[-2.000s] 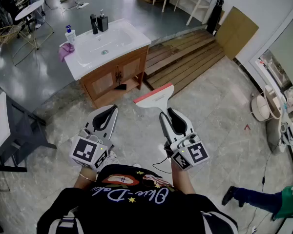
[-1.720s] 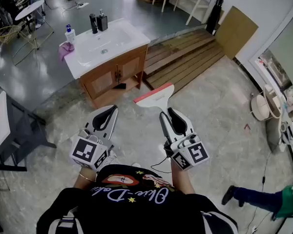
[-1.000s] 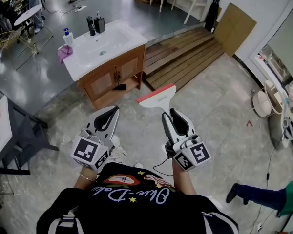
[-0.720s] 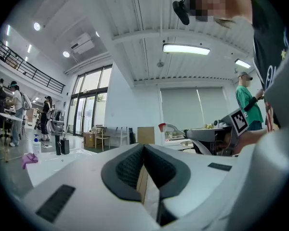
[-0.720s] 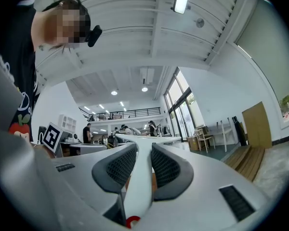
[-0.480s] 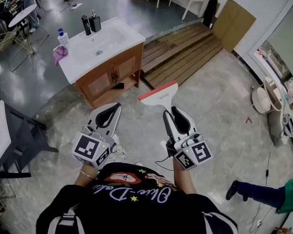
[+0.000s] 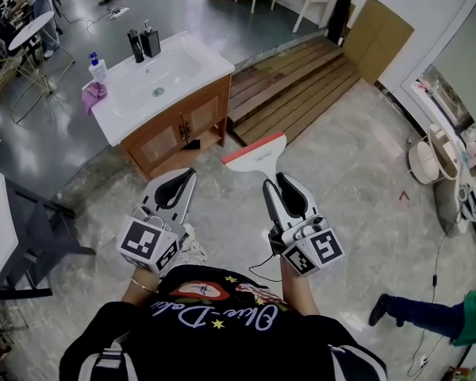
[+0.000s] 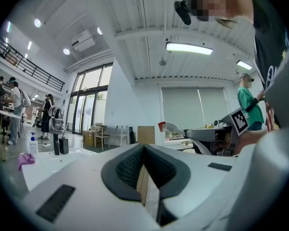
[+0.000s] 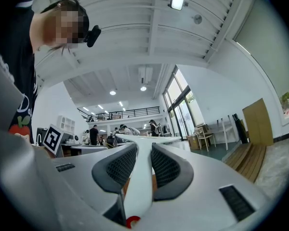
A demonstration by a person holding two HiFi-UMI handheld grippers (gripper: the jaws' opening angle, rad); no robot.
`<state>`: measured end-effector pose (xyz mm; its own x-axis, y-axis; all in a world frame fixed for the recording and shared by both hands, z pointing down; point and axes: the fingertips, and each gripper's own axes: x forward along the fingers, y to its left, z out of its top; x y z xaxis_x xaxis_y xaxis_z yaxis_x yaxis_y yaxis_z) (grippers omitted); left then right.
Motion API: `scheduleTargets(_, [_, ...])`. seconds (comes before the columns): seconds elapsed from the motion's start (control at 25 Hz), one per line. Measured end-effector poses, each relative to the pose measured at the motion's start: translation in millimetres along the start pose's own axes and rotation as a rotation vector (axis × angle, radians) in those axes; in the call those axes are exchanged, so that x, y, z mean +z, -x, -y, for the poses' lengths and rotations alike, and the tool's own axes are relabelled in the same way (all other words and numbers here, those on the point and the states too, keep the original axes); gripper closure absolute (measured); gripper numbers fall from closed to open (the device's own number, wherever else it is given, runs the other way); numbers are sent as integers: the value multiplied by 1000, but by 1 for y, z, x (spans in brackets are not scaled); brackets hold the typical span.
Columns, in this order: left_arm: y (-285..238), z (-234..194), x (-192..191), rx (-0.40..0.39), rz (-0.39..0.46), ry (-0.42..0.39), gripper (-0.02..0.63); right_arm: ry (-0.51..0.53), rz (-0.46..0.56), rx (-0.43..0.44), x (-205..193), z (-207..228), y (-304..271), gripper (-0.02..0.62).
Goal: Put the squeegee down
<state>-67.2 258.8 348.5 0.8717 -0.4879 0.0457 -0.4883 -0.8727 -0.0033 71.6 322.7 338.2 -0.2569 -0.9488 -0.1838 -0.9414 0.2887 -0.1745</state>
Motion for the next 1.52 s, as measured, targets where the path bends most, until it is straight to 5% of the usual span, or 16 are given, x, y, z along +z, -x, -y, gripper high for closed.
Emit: scheduleTargets(1.52, [-46,-72,-3,11,-20,29,612,-4,-29,11,-7,26,-82,477])
